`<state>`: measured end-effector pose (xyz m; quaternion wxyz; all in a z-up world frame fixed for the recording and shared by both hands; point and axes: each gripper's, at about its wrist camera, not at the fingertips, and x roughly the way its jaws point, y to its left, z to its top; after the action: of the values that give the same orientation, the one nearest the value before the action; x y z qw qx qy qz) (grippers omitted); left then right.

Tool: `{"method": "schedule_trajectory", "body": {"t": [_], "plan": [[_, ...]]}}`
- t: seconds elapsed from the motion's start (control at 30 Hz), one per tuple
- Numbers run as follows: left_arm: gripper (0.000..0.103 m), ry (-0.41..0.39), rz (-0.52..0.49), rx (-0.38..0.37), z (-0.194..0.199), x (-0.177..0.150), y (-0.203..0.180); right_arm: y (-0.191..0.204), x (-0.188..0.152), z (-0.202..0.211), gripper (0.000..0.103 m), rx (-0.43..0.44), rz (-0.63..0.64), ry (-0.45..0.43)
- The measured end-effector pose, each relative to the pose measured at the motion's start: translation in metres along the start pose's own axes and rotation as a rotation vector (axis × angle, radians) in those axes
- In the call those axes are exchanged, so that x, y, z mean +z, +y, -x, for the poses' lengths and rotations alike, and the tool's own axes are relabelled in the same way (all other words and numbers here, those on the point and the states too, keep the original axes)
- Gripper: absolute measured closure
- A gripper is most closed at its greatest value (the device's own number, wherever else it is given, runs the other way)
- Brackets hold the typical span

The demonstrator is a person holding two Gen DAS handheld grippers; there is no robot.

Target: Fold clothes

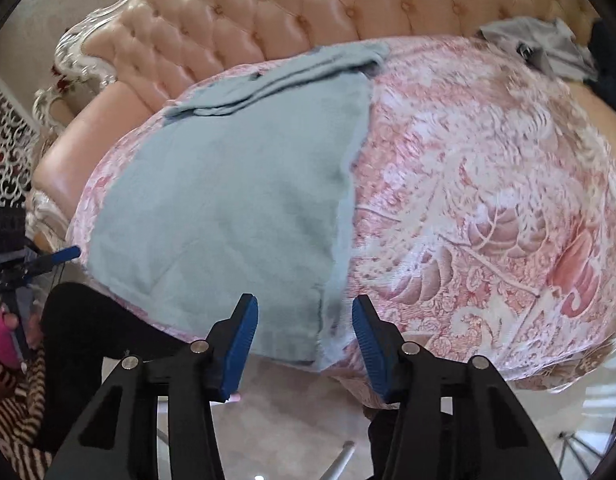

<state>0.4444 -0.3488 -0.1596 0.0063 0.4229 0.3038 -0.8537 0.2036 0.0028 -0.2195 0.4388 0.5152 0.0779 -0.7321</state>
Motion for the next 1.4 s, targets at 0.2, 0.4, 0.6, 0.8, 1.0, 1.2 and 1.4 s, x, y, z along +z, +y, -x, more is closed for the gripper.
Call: {"method": "schedule_trajectory", "body": {"t": [0.2, 0.4, 0.6, 0.8, 1.0, 1.2, 1.4], "plan": [[0.0, 0.01, 0.002, 0.006, -0.003, -0.004, 0.006, 0.01, -0.002, -0.005, 0.067, 0.013, 0.033, 0.03], [0.0, 0.022, -0.005, 0.005, -0.004, -0.006, 0.003, 0.006, -0.006, -0.004, 0.091, 0.016, 0.012, 0.05], [0.0, 0.032, -0.014, 0.003, -0.005, -0.009, 0.0, 0.012, -0.004, -0.006, 0.093, -0.019, 0.032, 0.047], [0.0, 0.002, -0.016, -0.015, -0.003, -0.004, 0.003, 0.008, -0.001, 0.006, 0.093, 0.03, -0.01, 0.0], [0.0, -0.003, 0.018, 0.009, -0.01, 0.001, 0.015, 0.011, 0.006, 0.017, 0.093, 0.113, -0.05, -0.043], [0.0, 0.023, 0.03, 0.05, -0.018, 0.014, 0.027, 0.014, 0.017, 0.028, 0.093, 0.174, -0.065, -0.079], [0.016, 0.05, -0.006, 0.052, -0.025, 0.014, 0.022, 0.016, 0.016, 0.024, 0.093, 0.158, -0.055, -0.066]]}}
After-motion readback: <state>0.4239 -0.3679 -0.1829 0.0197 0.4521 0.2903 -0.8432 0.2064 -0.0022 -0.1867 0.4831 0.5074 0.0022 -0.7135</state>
